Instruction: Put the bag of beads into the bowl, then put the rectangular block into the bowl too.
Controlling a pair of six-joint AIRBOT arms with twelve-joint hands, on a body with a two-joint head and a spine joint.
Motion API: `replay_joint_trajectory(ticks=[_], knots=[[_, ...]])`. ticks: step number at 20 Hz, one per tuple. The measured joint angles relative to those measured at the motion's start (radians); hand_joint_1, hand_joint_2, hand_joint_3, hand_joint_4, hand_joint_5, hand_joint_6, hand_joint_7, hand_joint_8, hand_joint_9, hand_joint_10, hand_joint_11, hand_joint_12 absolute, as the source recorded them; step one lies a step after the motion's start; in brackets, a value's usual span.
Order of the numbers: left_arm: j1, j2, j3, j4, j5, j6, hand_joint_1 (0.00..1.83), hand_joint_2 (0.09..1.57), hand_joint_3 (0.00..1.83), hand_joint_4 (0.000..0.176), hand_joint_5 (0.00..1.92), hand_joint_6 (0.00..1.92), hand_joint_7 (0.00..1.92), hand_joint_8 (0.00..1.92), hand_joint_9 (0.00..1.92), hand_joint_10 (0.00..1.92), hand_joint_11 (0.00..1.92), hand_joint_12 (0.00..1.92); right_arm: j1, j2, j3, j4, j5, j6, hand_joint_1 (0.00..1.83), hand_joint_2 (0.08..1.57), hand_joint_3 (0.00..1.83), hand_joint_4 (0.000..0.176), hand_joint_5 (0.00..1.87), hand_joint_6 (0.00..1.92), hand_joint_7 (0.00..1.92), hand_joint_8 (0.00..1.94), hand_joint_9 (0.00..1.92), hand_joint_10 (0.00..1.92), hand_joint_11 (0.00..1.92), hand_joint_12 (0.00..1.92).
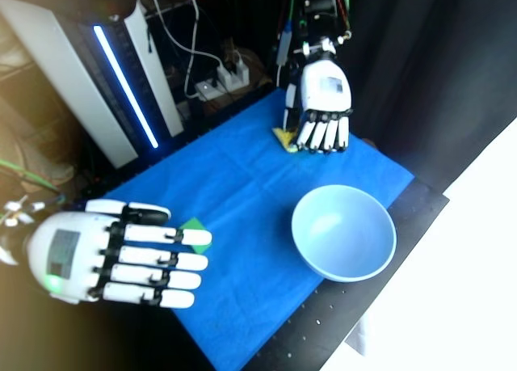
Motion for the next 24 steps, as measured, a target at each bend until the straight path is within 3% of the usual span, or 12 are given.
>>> replay_joint_trajectory(ticks=[3,4,5,11,12,15,16,18,20,21,22,24], knots=[[-0.109,0.004,0.021,0.020,-0.064,0.000,1.37,1.10,0.00,0.000,1.03,0.71,1.00,1.02,0.89,1.31,0.62,1.57,0.000,0.000,0.000,-0.002,0.003,0.000,0.74,1.24,0.00,0.062,0.27,0.01,0.20,0.00,0.09,0.00,0.02,0.01],[-0.193,-0.029,0.060,0.036,-0.081,0.002,1.27,1.12,0.00,0.000,1.04,0.63,0.93,1.29,0.74,1.25,0.48,1.72,0.000,-0.001,0.001,0.000,-0.001,0.000,0.69,1.22,0.00,0.076,0.28,0.01,0.21,0.00,0.10,0.00,0.02,0.01],[-0.205,-0.038,0.066,0.036,-0.081,0.003,1.27,1.12,0.00,0.000,1.04,0.63,0.93,1.29,0.74,1.25,0.48,1.72,0.000,-0.001,0.001,0.001,0.000,0.000,0.69,1.22,0.00,0.076,0.28,0.01,0.21,0.00,0.10,0.00,0.02,0.01],[-0.340,-0.240,0.231,-0.047,-0.023,0.131,1.23,1.11,0.00,0.002,0.97,0.91,1.03,0.98,0.94,0.67,0.55,1.50,0.000,-0.011,0.018,-0.001,0.004,0.000,0.70,1.24,0.00,0.065,0.29,0.00,0.21,0.00,0.12,0.01,0.07,0.03],[-0.351,-0.276,0.266,-0.059,-0.005,0.143,1.34,1.09,0.00,0.000,0.95,0.92,1.09,0.82,0.95,1.07,0.54,1.40,0.000,-0.014,0.022,-0.002,0.003,0.000,0.66,1.22,0.00,0.080,0.28,0.00,0.20,0.00,0.11,0.00,0.05,0.03],[-0.384,-0.394,0.403,-0.072,0.076,0.145,1.38,1.08,0.00,0.000,0.94,0.95,1.12,0.71,1.01,1.08,0.71,1.14,0.000,-0.031,0.039,-0.017,0.000,0.000,0.58,1.19,0.00,0.090,0.29,0.00,0.20,0.00,0.12,0.00,0.06,0.03],[-0.392,-0.417,0.433,-0.074,0.096,0.150,1.37,1.08,0.00,0.000,0.95,0.95,1.12,0.72,1.01,1.08,0.75,1.10,0.000,-0.033,0.039,-0.018,0.001,0.000,0.59,1.21,0.00,0.066,0.29,0.00,0.22,0.01,0.13,0.01,0.07,0.04],[-0.407,-0.466,0.502,-0.076,0.145,0.160,1.24,1.09,0.00,0.000,0.95,0.94,1.11,0.85,1.07,0.47,0.70,1.24,0.000,-0.037,0.043,-0.023,0.003,0.000,0.66,1.22,0.00,0.042,0.30,0.01,0.24,0.01,0.14,0.01,0.08,0.05],[-0.419,-0.482,0.528,-0.078,0.183,0.167,1.21,1.15,0.00,0.000,0.86,1.03,0.95,1.17,1.03,0.25,0.72,1.20,0.000,-0.037,0.043,-0.035,0.002,0.000,0.59,1.23,0.01,0.047,0.30,0.00,0.23,0.00,0.15,0.01,0.09,0.05],[-0.420,-0.484,0.534,-0.082,0.185,0.167,0.98,1.03,0.00,0.057,0.54,0.36,0.55,0.42,0.68,0.07,0.22,1.19,0.000,-0.039,0.045,-0.034,0.002,0.000,0.56,1.21,0.00,0.094,0.31,0.00,0.22,0.00,0.13,0.00,0.05,0.03],[-0.420,-0.483,0.537,-0.093,0.191,0.170,0.90,0.98,0.00,0.100,0.46,0.11,0.49,0.13,0.55,0.01,0.06,1.15,0.000,-0.040,0.045,-0.034,0.002,0.000,0.54,1.21,0.00,0.098,0.32,0.01,0.22,0.00,0.12,0.00,0.03,0.03],[-0.420,-0.483,0.537,-0.094,0.196,0.170,0.86,0.91,0.00,0.169,0.29,0.00,0.31,0.01,0.28,0.00,0.00,0.66,0.000,-0.041,0.045,-0.035,0.002,0.000,0.50,1.20,0.00,0.099,0.34,0.01,0.23,0.00,0.12,0.00,0.04,0.03]])
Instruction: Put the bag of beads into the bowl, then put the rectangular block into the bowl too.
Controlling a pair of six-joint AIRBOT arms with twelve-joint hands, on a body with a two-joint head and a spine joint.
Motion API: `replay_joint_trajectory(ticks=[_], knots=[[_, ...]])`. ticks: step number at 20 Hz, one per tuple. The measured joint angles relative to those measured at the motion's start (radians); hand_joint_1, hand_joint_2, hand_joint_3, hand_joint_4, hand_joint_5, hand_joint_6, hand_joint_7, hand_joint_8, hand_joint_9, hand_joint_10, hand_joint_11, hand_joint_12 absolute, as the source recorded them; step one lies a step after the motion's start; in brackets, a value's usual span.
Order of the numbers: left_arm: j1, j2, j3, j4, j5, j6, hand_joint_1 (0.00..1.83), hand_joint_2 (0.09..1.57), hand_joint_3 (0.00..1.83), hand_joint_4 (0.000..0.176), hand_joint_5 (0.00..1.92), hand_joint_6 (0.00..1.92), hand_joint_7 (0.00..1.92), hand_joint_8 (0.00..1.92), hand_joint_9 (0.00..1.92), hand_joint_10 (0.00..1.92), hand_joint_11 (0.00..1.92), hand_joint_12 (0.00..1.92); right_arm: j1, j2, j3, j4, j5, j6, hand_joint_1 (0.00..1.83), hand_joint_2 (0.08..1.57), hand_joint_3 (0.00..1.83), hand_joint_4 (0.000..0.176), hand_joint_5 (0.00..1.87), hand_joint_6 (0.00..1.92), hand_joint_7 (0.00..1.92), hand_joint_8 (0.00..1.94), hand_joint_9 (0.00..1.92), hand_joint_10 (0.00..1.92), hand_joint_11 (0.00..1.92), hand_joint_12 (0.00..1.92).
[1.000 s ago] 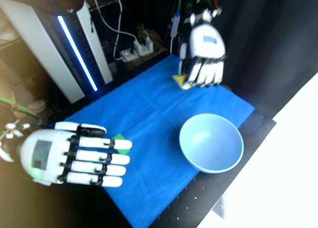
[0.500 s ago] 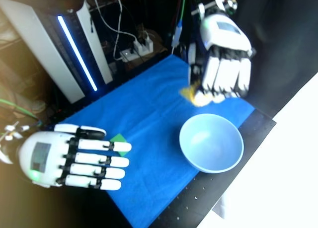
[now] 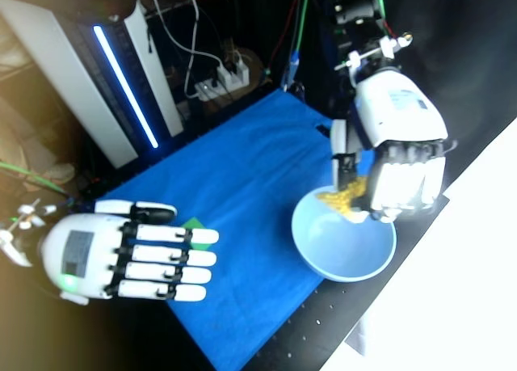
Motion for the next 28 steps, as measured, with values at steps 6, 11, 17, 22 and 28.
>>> replay_joint_trajectory(ticks=[6,11,17,22,28], knots=[[0.005,0.062,-0.083,0.001,-0.021,0.000,0.73,0.90,0.00,0.176,0.08,0.00,0.03,0.00,0.00,0.00,0.00,0.02,0.000,-0.006,0.000,-0.003,-0.001,0.000,0.55,1.21,0.00,0.064,0.32,0.00,0.20,0.00,0.10,0.00,0.04,0.03],[0.131,0.309,-0.325,0.001,-0.134,0.000,0.61,0.92,0.01,0.176,0.10,0.01,0.07,0.01,0.01,0.00,0.00,0.00,0.000,-0.005,0.000,-0.030,0.001,0.000,0.51,1.20,0.00,0.055,0.31,0.00,0.24,0.01,0.13,0.01,0.02,0.03],[0.386,0.477,-0.529,-0.121,-0.336,0.001,0.85,0.96,0.02,0.135,0.07,0.00,0.00,0.00,0.00,0.00,0.00,0.00,0.001,-0.002,0.019,-0.019,-0.003,0.000,0.61,1.20,0.00,0.051,0.27,0.00,0.20,0.00,0.14,0.00,0.13,0.06],[0.527,0.488,-0.598,-0.240,-0.502,0.014,0.93,0.95,0.01,0.141,0.13,0.02,0.01,0.00,0.00,0.00,0.00,0.00,0.005,-0.014,0.040,-0.016,-0.037,0.000,0.70,1.08,0.00,0.059,0.32,0.00,0.20,0.00,0.12,0.00,0.10,0.04],[0.624,0.502,-0.628,-0.335,-0.615,0.015,0.78,0.95,0.00,0.066,0.12,0.00,0.04,0.01,0.00,0.00,0.02,0.01,0.010,-0.051,0.045,-0.021,-0.068,0.000,0.67,0.97,0.00,0.009,0.36,0.00,0.30,0.00,0.26,0.00,0.14,0.24]])
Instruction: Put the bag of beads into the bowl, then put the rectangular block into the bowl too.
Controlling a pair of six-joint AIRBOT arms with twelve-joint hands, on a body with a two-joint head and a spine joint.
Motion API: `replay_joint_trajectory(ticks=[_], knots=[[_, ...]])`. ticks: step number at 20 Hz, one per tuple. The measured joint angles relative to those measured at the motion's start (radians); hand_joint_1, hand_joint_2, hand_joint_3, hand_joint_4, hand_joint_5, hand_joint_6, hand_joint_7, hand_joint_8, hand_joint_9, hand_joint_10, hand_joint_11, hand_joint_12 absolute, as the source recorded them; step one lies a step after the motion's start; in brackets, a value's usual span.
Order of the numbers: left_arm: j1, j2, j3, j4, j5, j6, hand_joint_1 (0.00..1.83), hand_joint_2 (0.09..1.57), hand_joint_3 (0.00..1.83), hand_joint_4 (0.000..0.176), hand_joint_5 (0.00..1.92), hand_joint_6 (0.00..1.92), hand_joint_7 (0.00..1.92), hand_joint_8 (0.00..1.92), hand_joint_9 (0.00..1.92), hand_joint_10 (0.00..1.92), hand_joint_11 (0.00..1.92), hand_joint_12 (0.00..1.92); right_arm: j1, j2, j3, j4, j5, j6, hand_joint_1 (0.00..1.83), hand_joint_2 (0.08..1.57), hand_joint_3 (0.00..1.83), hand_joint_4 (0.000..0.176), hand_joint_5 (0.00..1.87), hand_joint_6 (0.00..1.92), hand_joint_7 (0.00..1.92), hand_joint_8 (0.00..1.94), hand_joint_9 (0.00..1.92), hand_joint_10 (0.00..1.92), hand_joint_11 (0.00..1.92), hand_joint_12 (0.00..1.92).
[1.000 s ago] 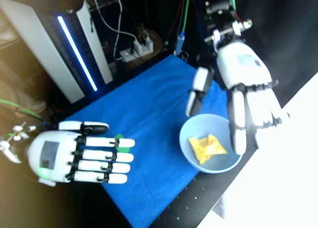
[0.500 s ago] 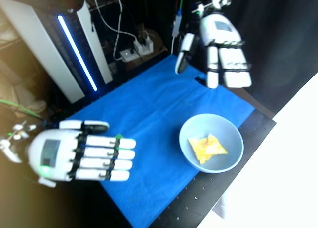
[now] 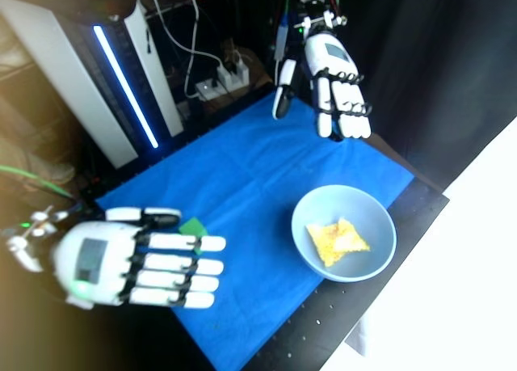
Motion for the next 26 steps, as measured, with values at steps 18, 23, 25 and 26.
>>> replay_joint_trajectory(ticks=[18,23,25,26], knots=[[0.038,0.000,-0.016,-0.043,-0.059,0.000,0.85,1.00,0.01,0.043,0.14,0.00,0.11,0.01,0.05,0.01,0.03,0.01,0.025,-0.044,0.021,-0.001,-0.023,0.002,1.15,1.12,0.00,0.000,0.95,1.04,0.96,1.29,0.90,1.61,0.80,1.81],[0.056,-0.001,-0.017,-0.055,-0.061,0.000,0.85,1.00,0.01,0.043,0.14,0.00,0.12,0.01,0.02,0.00,0.00,0.00,0.104,-0.044,0.027,-0.095,-0.036,-0.001,1.13,1.16,0.00,0.000,0.89,1.14,1.03,0.98,1.00,1.34,0.90,1.63],[0.064,-0.001,-0.020,-0.061,-0.063,0.000,0.87,1.00,0.00,0.043,0.14,0.00,0.13,0.01,0.02,0.00,0.00,0.00,0.166,-0.044,0.027,-0.152,-0.035,-0.002,1.14,1.14,0.00,0.000,0.93,1.05,1.05,0.82,0.96,1.30,0.87,1.63],[0.064,-0.001,-0.020,-0.061,-0.064,0.000,0.88,1.00,0.00,0.039,0.14,0.00,0.12,0.00,0.03,0.00,0.00,0.00,0.202,-0.044,0.027,-0.168,-0.031,0.000,1.15,1.12,0.00,0.000,0.97,0.99,1.06,1.07,1.00,1.47,0.92,1.75]])
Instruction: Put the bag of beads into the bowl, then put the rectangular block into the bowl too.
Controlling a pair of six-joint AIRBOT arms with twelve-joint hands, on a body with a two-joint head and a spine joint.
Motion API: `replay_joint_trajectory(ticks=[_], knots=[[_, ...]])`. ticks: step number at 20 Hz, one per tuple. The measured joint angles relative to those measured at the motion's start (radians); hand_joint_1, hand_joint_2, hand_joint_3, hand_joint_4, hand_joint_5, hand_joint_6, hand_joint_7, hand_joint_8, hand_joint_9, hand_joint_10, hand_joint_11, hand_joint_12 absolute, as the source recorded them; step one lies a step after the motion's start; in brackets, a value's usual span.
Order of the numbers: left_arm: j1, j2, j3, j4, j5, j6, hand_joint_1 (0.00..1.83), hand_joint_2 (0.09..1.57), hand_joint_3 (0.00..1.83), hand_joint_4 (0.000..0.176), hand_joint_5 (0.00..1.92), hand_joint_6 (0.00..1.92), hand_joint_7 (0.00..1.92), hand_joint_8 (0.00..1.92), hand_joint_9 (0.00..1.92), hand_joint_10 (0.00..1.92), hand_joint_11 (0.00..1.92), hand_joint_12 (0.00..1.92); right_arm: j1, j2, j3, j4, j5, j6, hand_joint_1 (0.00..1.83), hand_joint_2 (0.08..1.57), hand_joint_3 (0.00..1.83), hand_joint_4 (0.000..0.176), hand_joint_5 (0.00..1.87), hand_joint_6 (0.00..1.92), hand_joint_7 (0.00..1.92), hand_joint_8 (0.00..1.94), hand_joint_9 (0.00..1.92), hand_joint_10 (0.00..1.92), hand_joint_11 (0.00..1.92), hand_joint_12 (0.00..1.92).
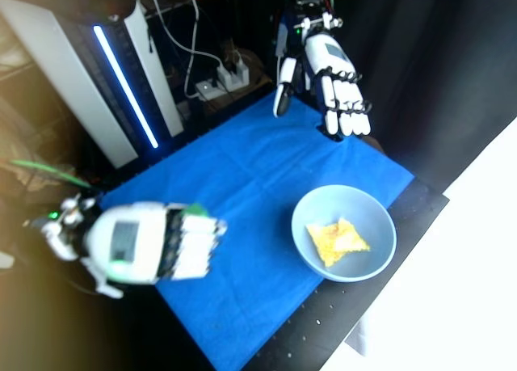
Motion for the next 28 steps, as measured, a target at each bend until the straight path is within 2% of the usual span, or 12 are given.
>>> replay_joint_trajectory(ticks=[4,6,10,13,16,18,19,20,22,26,27,28], knots=[[0.000,0.000,0.000,0.000,-0.002,0.000,0.88,1.00,0.00,0.057,0.14,0.00,0.12,0.00,0.06,0.01,0.04,0.02,0.128,-0.029,0.080,-0.034,0.026,0.003,1.28,1.08,0.00,0.000,0.97,0.83,1.16,0.90,1.16,1.04,1.01,1.47],[0.000,0.000,0.000,-0.001,-0.003,0.000,0.87,0.99,0.00,0.057,0.14,0.00,0.12,0.00,0.05,0.01,0.02,0.01,0.188,-0.093,0.155,-0.007,0.006,0.000,1.16,1.11,0.00,0.000,0.99,0.96,1.20,0.71,1.18,1.10,1.04,1.47],[-0.001,-0.004,0.002,0.008,-0.002,0.000,0.82,0.98,0.00,0.035,0.15,0.00,0.13,0.00,0.04,0.00,0.01,0.01,0.275,-0.205,0.257,-0.073,-0.109,0.003,1.16,1.09,0.00,0.000,1.02,0.93,1.17,0.75,1.15,1.19,1.08,1.53],[-0.014,-0.008,0.012,0.014,0.002,0.000,0.84,0.98,0.00,0.073,0.16,0.00,0.12,0.00,0.04,0.00,0.00,0.00,0.347,-0.277,0.346,-0.117,-0.194,0.004,1.14,1.11,0.00,0.000,0.99,0.98,1.14,0.93,1.08,1.38,0.98,1.72],[-0.034,-0.027,0.030,0.029,0.002,-0.001,0.85,0.97,0.00,0.062,0.16,0.00,0.13,0.00,0.06,0.01,0.01,0.01,0.377,-0.316,0.402,-0.131,-0.246,0.004,1.15,1.12,0.00,0.000,0.97,1.00,1.07,1.11,1.04,1.48,0.98,1.77],[-0.050,-0.040,0.037,0.048,0.019,-0.005,0.89,0.97,0.00,0.065,0.17,0.01,0.14,0.00,0.05,0.00,0.01,0.01,0.383,-0.338,0.426,-0.148,-0.283,0.003,1.16,1.10,0.00,0.000,1.02,0.93,1.10,0.91,1.06,1.29,0.99,1.60],[-0.053,-0.041,0.038,0.055,0.021,-0.007,0.91,0.98,0.00,0.049,0.16,0.00,0.14,0.00,0.05,0.00,0.01,0.01,0.383,-0.344,0.428,-0.148,-0.288,0.004,0.93,0.99,0.00,0.000,0.70,0.31,0.98,0.40,0.92,0.68,0.65,1.34],[-0.055,-0.041,0.039,0.058,0.022,-0.008,0.93,0.98,0.00,0.035,0.16,0.00,0.14,0.00,0.06,0.01,0.03,0.02,0.383,-0.353,0.432,-0.155,-0.292,0.003,0.84,0.94,0.00,0.003,0.51,0.07,0.83,0.12,0.83,0.29,0.46,1.06],[-0.056,-0.042,0.039,0.056,0.022,-0.008,0.91,0.98,0.00,0.023,0.17,0.00,0.15,0.01,0.08,0.01,0.06,0.03,0.383,-0.359,0.435,-0.160,-0.293,0.004,0.63,0.80,0.00,0.155,0.05,0.00,0.17,0.00,0.19,0.02,0.06,0.60],[-0.058,-0.042,0.043,0.052,0.022,-0.018,0.91,0.98,0.00,0.020,0.17,0.00,0.15,0.00,0.09,0.00,0.00,0.23,0.386,-0.355,0.423,-0.152,-0.291,0.003,0.60,0.76,0.00,0.176,0.00,0.00,0.06,0.01,0.07,0.01,0.00,0.44],[-0.049,-0.007,0.013,0.042,-0.024,-0.021,0.91,0.98,0.00,0.020,0.17,0.00,0.15,0.00,0.09,0.00,0.00,0.24,0.361,-0.210,0.272,-0.134,-0.187,0.005,0.60,0.76,0.00,0.176,0.00,0.00,0.06,0.00,0.07,0.00,0.00,0.43],[-0.046,-0.003,0.009,0.040,-0.033,-0.021,0.91,0.98,0.00,0.020,0.17,0.00,0.15,0.00,0.09,0.00,0.00,0.24,0.353,-0.196,0.263,-0.123,-0.170,0.003,0.60,0.76,0.00,0.176,0.00,0.00,0.06,0.00,0.07,0.00,0.00,0.43]])
